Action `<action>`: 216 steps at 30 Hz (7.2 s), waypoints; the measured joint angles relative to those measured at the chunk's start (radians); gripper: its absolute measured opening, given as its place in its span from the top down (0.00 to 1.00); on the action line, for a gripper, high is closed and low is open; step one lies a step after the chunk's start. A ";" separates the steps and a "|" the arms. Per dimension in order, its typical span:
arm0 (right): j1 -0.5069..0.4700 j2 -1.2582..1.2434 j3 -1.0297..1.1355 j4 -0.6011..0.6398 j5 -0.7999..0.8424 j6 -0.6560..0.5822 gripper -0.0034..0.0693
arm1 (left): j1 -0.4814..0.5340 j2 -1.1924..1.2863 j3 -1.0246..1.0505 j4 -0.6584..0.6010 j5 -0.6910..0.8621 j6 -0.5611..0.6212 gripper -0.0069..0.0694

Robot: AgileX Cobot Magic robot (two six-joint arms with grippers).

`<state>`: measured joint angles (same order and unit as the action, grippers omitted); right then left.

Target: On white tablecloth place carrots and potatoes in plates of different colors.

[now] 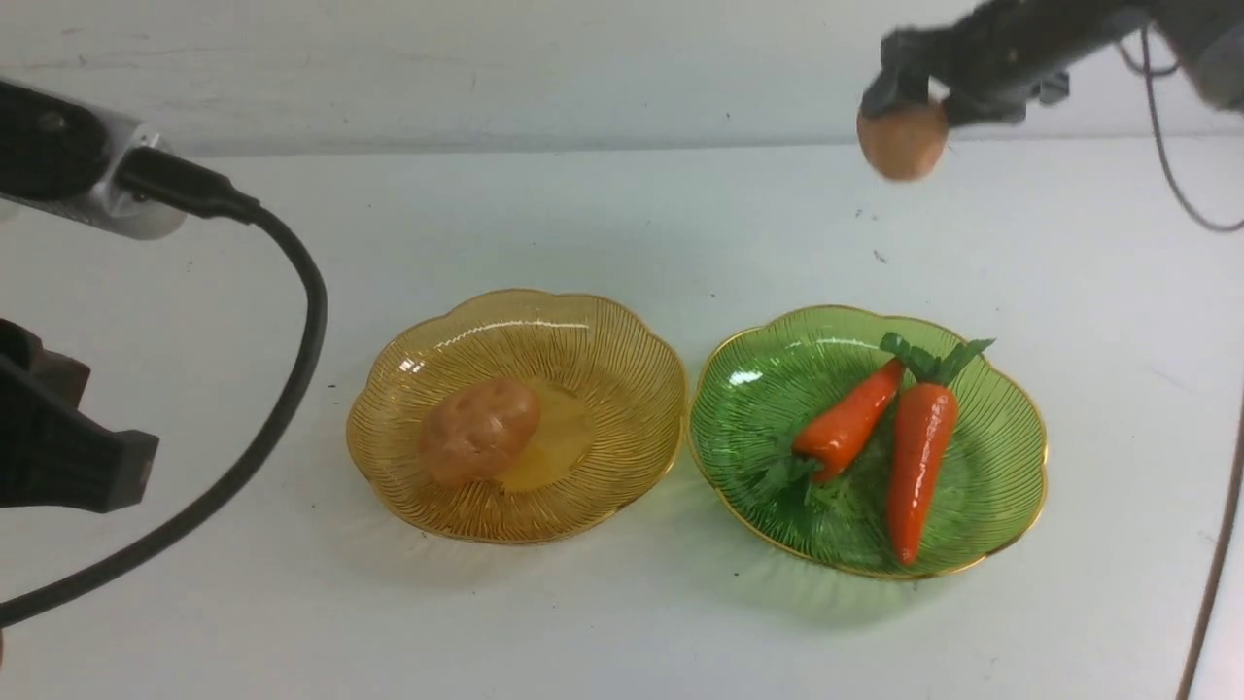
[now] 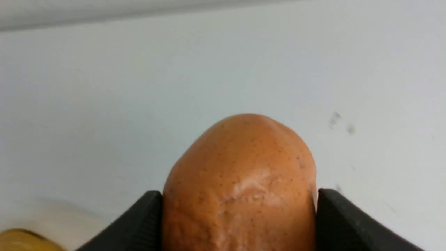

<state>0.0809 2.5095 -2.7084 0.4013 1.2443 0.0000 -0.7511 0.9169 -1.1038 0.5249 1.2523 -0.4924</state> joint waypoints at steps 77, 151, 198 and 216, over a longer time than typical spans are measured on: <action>0.462 -2.521 2.175 -0.783 -0.869 0.406 0.97 | -0.001 -0.358 0.140 -0.117 -0.196 -0.013 0.91; 0.463 -2.521 2.178 -0.790 -0.858 0.407 0.97 | 0.661 -0.929 1.132 -0.539 -0.887 0.556 0.91; -0.094 -2.521 2.705 -0.327 -0.839 -0.143 0.97 | 0.661 -0.929 1.132 -0.540 -0.882 0.556 0.91; -0.123 -2.520 2.733 -0.303 -0.844 -0.140 0.97 | 0.661 -0.929 1.132 -0.540 -0.875 0.556 0.91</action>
<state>-0.0426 -0.0105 0.0243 0.0978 0.4006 -0.1396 -0.0898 -0.0123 0.0280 -0.0155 0.3774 0.0641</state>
